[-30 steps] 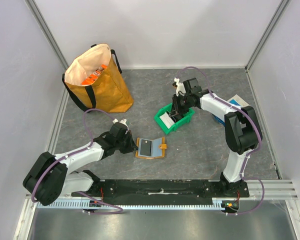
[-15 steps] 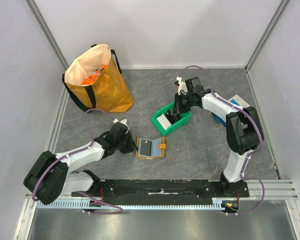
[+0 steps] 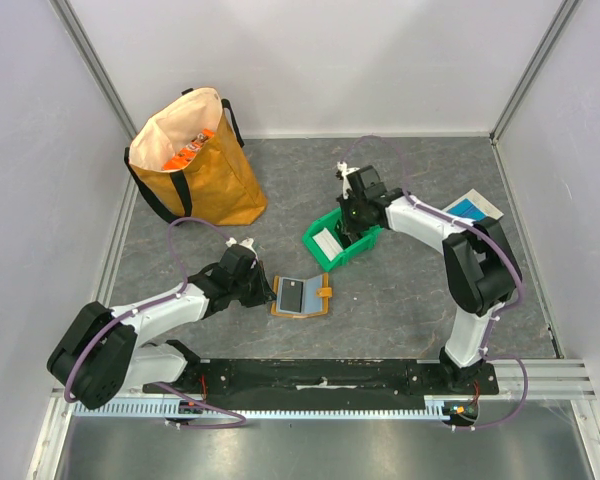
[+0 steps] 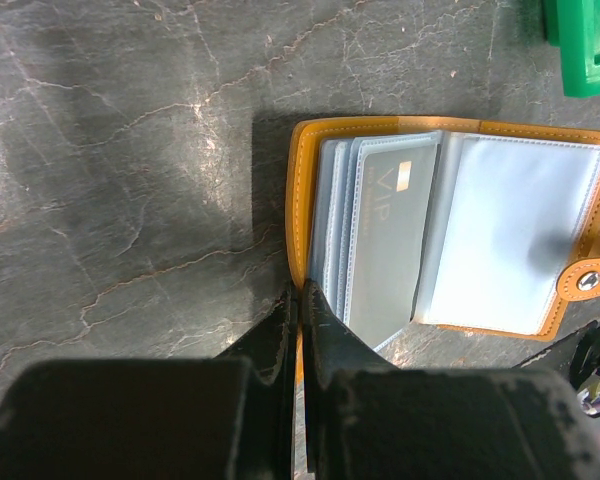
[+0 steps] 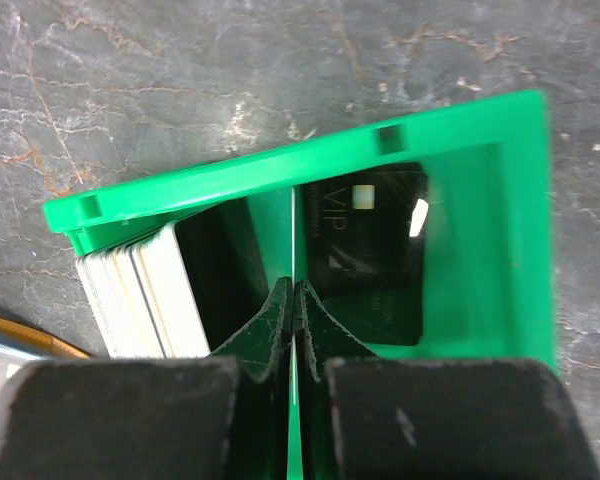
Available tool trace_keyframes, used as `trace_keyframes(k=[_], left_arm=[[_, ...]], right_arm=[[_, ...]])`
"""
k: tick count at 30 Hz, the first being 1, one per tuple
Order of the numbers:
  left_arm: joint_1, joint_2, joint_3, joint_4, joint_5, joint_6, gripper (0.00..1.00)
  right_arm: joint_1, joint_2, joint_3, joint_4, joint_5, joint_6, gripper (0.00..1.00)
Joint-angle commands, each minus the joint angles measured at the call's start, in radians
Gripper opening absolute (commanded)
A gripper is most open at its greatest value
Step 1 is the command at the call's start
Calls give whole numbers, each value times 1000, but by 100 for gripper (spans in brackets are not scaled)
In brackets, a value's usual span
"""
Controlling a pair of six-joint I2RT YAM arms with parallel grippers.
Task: Put the credit cards into the card holder
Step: Pick up the credit card from the storage box.
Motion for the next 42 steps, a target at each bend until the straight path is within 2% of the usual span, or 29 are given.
trace_keyframes(k=[1, 10, 11, 13, 14, 23, 28, 34, 38, 42], left_arm=[[1, -21, 30, 13, 17, 35, 2], [1, -18, 25, 19, 20, 34, 2], [1, -18, 25, 19, 20, 34, 2], [-1, -18, 24, 18, 20, 32, 2], [1, -21, 24, 19, 22, 32, 2], [1, -40, 27, 13, 20, 31, 2], [-1, -35, 30, 13, 26, 32, 2], [2, -40, 28, 15, 32, 29, 2], [1, -46, 25, 15, 40, 28, 2], [-1, -66, 19, 15, 46, 23, 2]], right_arm=[[57, -18, -35, 68, 175, -14, 7], [78, 5, -38, 59, 199, -28, 16], [78, 7, -36, 54, 196, -31, 15], [81, 1, -32, 54, 196, -34, 3], [83, -7, -30, 56, 202, -35, 1], [106, -192, -19, 31, 319, -17, 0], [176, -248, -10, -38, 491, 31, 0], [285, -277, 5, -151, 699, 280, 0], [483, -265, 56, -239, 1003, 385, 0], [615, -226, 112, -346, 1149, 500, 0]])
